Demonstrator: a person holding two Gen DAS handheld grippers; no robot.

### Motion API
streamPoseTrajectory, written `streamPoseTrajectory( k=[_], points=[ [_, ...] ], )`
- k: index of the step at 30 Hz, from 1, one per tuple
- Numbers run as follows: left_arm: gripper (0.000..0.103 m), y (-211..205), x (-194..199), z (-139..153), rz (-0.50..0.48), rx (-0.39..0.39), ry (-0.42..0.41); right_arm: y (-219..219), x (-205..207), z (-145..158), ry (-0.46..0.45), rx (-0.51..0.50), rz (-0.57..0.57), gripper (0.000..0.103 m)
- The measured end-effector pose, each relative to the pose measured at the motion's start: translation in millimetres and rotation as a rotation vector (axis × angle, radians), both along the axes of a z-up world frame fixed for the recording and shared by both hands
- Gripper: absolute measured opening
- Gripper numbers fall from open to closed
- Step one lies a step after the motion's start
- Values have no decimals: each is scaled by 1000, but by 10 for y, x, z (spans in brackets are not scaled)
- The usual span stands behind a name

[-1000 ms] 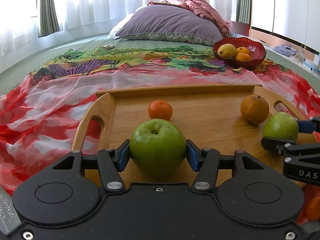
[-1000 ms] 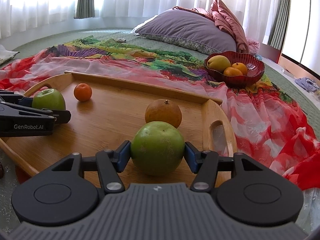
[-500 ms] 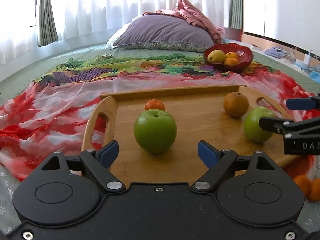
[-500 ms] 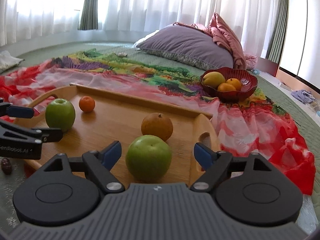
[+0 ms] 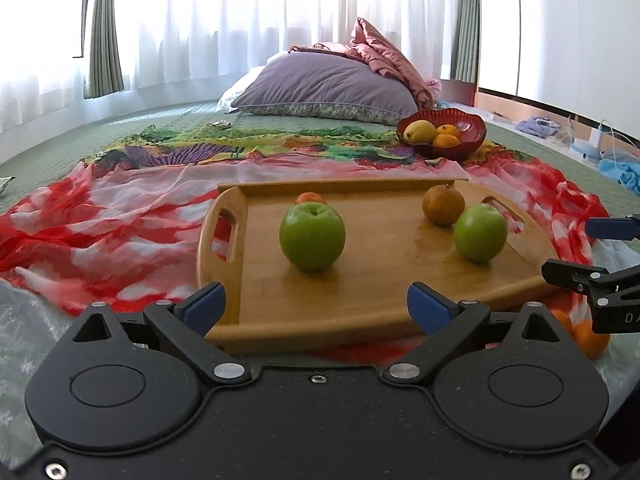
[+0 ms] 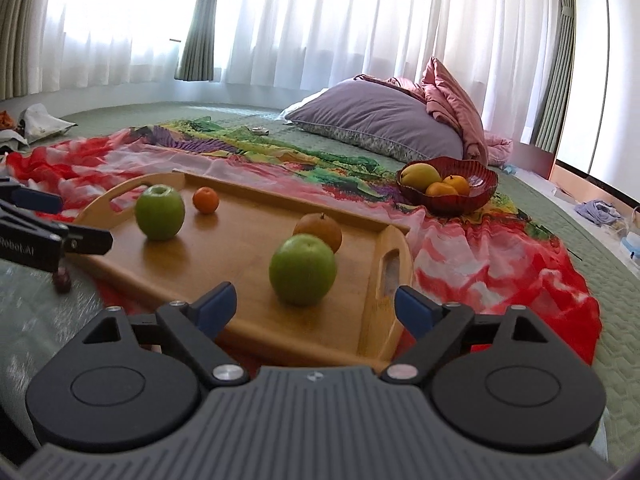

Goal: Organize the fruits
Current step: 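Open both tools to set the green apples on the tray and withdraw, then grasp a brown date with the left tool while the right tool grasps a tangerine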

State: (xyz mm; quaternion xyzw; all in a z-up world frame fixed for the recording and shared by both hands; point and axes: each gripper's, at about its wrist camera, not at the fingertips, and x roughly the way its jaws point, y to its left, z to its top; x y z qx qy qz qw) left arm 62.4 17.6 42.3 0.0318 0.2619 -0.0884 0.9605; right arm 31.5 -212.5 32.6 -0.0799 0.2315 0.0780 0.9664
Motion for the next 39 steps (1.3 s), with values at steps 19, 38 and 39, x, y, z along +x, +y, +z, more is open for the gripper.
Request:
streamPoseTrajectory(
  k=[19, 38, 39],
  points=[
    [66, 152, -323, -260, 10, -5, 54, -3, -525, -309, 25, 21, -14, 92],
    [39, 201, -147, -418, 47, -4, 115, -69, -684, -397, 33, 54, -101, 55],
    [38, 193, -146, -422, 46, 0, 112, -62, -688, -405, 36, 53, -100, 54]
  ],
)
